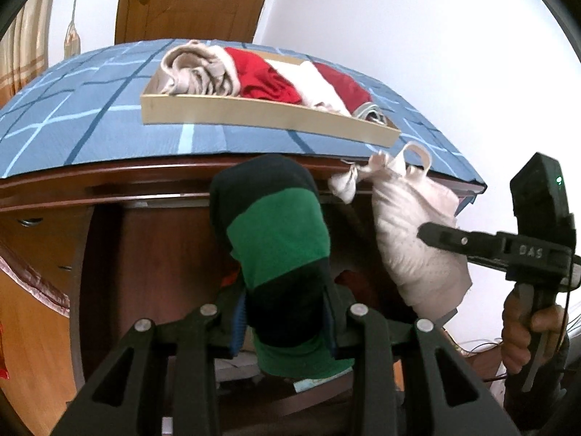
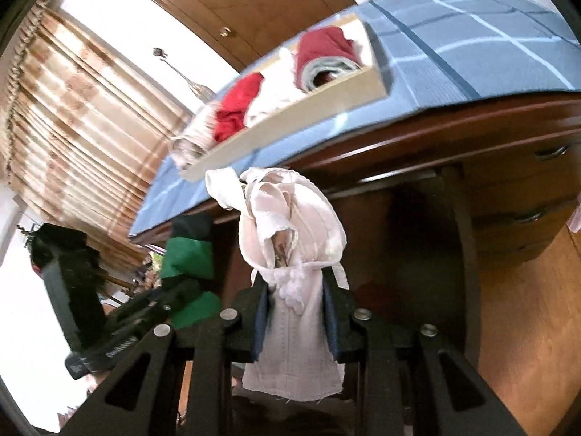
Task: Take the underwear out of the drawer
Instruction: 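Lift the green sock and white underwear out of the drawer toward the tray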
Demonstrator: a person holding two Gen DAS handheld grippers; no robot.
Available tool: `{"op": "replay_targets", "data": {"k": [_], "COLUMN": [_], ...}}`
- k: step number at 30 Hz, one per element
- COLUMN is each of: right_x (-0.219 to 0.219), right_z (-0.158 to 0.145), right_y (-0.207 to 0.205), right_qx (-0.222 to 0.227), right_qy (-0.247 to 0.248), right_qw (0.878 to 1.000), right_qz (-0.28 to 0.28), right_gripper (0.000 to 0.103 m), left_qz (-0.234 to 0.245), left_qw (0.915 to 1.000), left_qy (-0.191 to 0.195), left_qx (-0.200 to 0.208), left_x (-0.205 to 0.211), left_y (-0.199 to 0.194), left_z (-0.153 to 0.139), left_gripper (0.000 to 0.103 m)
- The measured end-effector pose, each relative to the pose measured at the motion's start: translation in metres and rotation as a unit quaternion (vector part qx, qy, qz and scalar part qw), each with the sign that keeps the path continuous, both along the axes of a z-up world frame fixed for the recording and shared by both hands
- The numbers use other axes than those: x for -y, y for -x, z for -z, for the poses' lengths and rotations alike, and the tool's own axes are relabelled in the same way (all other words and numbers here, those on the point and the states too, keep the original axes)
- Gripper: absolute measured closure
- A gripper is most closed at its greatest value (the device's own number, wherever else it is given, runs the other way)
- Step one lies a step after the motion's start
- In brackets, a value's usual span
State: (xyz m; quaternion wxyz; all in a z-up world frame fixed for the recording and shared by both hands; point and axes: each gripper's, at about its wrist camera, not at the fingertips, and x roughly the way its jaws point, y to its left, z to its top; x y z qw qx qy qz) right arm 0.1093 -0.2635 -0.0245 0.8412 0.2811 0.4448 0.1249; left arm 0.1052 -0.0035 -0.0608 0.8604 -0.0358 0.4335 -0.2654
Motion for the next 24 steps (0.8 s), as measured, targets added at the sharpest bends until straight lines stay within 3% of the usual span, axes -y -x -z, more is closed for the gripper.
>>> {"op": "replay_targets", "data": {"k": [10,24], "right_x": [-0.002,-0.018], "right_z": [-0.018,-0.055], "right_y": [0.023,0.005], "right_qx": [0.05,0.094], "right_qy": [-0.019,-0.008], "right_qw": [0.999,0.996], "right_qz": [-0.001,0.0], "right_gripper": [0.074,0.074], "left_qz": [0.011,0.005], "left_qw": [0.9991,0.9957], "left_qy": [0.009,-0.011], "left_qx": [0.039,0.092], "left_x": [-0.001,0.003], "left_y": [0.018,0.005], "left_z": [-0.024,-0.058], "left_gripper": [0.071,0.071]}}
